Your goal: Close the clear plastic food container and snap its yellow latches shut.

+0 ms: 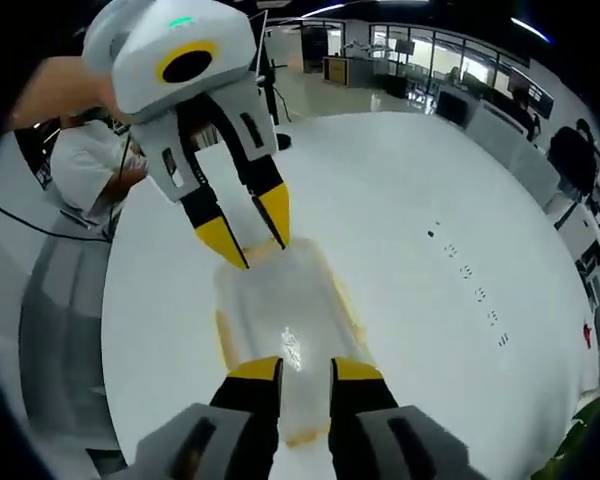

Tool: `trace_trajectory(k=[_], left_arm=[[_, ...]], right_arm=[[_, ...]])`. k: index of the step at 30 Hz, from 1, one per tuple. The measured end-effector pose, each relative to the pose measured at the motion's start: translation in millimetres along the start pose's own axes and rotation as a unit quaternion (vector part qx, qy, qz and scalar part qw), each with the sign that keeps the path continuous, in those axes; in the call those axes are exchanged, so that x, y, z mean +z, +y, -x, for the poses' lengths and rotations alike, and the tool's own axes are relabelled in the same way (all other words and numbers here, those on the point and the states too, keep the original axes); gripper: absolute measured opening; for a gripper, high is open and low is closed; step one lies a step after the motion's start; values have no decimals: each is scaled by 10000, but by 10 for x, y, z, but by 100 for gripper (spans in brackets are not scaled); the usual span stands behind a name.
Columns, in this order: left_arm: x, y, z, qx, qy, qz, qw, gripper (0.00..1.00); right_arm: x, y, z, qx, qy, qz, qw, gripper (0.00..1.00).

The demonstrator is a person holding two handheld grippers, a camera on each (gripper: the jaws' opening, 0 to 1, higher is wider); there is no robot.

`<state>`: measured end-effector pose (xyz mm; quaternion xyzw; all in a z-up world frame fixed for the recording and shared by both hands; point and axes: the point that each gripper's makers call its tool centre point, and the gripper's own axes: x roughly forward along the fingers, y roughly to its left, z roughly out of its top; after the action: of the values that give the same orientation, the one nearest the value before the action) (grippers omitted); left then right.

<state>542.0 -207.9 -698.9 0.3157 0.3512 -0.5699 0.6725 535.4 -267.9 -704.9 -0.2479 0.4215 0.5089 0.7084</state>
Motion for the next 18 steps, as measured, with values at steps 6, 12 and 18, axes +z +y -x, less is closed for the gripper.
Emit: trace_trajectory(k=[6,12,18], left_arm=[[96,-26,-51,-3,-196,162,9997,1],[149,-14,-84,38,-279,138,9995,0],[187,-9,-119,37,-335,153,9993,0]], right_arm=[[45,26,-83,43,-6,86,10000,6],[90,-1,-122,34,-39,222,9997,0],[111,-37,-155,15,-105,226,9997,0]])
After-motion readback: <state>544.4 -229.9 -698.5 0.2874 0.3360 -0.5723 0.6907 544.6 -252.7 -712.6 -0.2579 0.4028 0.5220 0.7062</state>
